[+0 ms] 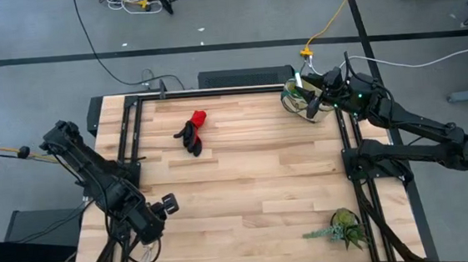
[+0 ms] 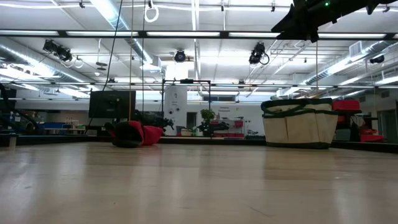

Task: Pick & Place Garden tools in Gardening bag
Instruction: Put the brown hand rake into the gardening bag

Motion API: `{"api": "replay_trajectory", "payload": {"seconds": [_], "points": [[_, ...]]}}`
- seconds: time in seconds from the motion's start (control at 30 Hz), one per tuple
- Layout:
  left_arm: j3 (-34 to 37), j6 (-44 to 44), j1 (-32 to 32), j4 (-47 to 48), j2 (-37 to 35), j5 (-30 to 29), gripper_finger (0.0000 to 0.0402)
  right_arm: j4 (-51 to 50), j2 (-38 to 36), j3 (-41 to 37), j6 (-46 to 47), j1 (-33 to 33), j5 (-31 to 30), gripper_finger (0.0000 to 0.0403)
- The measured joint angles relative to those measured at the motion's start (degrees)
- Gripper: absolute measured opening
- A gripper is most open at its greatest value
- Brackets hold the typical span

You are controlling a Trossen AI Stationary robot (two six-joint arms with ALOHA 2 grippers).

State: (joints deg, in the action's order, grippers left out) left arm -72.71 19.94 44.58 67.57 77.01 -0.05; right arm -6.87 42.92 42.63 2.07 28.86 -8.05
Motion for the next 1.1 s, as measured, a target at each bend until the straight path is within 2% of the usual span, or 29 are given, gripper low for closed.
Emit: {"api": "replay_trajectory", "payload": {"seconds": [0.3,0.63,1.0,1.1], "points": [[0.0,-1.5,0.0,0.4,0.0,-0.4,0.0115,0.0,0.0,0.0,0.0,0.0,0.0,0.0222],[0.0,0.3,0.0,0.8,0.0,-4.7,0.0115,0.0,0.0,0.0,0.0,0.0,0.0,0.0222],[0.0,0.5,0.0,-3.9,0.0,-9.1,0.0115,0.0,0.0,0.0,0.0,0.0,0.0,0.0222],[0.0,2.9,0.0,-4.0,0.0,-10.8,0.0115,0.0,0.0,0.0,-0.1,0.0,0.0,0.0222]]}}
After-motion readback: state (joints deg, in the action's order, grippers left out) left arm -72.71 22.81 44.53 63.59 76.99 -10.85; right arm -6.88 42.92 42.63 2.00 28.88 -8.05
